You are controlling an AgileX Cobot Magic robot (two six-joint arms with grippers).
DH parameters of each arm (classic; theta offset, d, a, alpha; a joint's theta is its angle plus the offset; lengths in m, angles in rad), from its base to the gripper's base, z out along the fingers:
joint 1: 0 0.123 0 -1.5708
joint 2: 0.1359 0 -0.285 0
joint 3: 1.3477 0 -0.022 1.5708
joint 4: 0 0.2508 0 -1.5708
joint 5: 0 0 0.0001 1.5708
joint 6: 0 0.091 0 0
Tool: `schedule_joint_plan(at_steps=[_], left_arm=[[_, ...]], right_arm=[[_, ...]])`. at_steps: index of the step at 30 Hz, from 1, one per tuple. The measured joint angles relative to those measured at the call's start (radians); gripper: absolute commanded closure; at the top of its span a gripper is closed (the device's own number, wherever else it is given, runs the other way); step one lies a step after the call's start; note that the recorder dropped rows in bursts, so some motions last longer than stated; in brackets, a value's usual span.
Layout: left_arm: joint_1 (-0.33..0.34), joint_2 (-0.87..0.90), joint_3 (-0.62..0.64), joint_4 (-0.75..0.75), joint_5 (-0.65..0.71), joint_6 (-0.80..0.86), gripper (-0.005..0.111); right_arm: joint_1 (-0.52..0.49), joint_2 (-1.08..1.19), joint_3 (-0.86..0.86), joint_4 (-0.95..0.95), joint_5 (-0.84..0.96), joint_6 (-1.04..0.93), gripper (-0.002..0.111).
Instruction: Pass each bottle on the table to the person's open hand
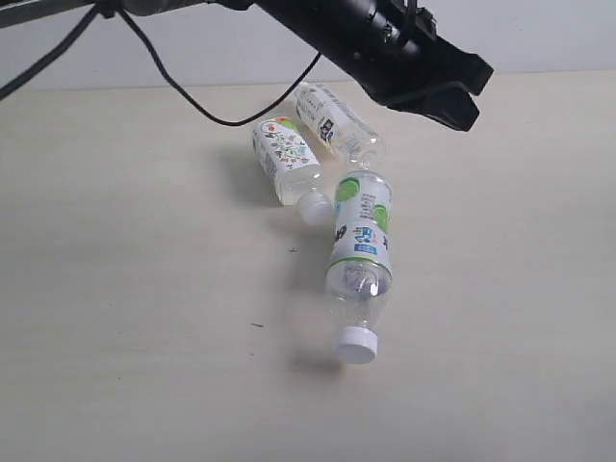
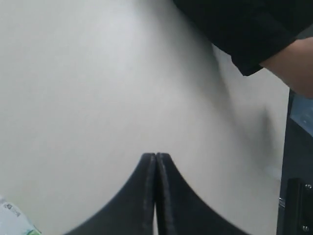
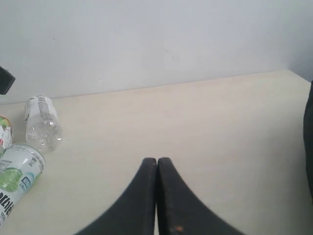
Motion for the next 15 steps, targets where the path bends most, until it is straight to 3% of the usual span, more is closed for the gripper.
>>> schedule_joint_plan(at_steps=[7, 15], left_arm=[[0.038, -0.209, 0.327, -0.181, -0.139, 0.298, 0.107], [0.203, -0.495, 0.709, -0.593, -0.222, 0.761, 0.107]], right_arm=[[0.0, 0.0, 0.0, 0.0, 0.0, 0.0, 0.108], [0.0, 0.0, 0.0, 0.0, 0.0, 0.0, 0.108]])
